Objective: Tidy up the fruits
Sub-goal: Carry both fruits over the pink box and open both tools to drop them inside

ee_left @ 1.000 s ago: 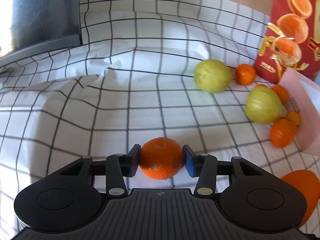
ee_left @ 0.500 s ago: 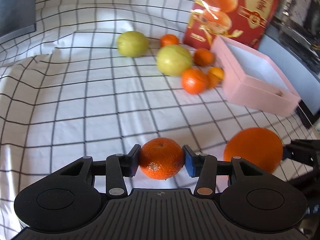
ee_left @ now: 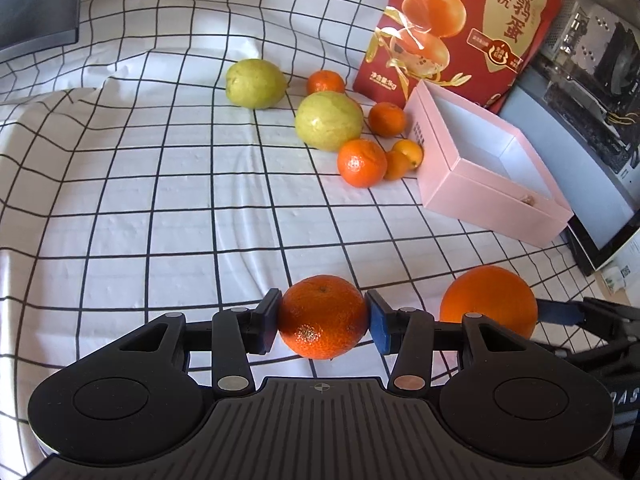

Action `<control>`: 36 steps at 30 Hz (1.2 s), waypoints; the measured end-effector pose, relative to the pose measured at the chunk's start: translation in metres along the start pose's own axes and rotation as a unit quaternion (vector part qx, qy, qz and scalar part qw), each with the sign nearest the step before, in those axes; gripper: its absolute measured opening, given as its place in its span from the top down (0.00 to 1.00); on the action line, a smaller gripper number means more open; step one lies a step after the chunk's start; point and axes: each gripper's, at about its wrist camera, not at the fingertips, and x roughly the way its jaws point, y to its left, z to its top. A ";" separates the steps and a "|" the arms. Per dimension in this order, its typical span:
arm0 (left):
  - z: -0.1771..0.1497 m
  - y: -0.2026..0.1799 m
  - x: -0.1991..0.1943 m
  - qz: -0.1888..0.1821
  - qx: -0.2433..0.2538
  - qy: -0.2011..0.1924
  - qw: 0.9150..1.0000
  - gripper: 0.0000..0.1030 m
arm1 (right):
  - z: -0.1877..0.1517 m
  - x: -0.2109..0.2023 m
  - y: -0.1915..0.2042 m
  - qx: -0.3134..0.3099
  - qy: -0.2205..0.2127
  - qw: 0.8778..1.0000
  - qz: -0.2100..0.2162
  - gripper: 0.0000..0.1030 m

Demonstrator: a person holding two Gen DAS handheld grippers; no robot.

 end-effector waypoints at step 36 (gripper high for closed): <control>0.014 -0.012 0.009 -0.018 0.011 0.005 1.000 0.51 | 0.002 0.031 0.003 -0.072 0.009 0.996 -0.053 0.21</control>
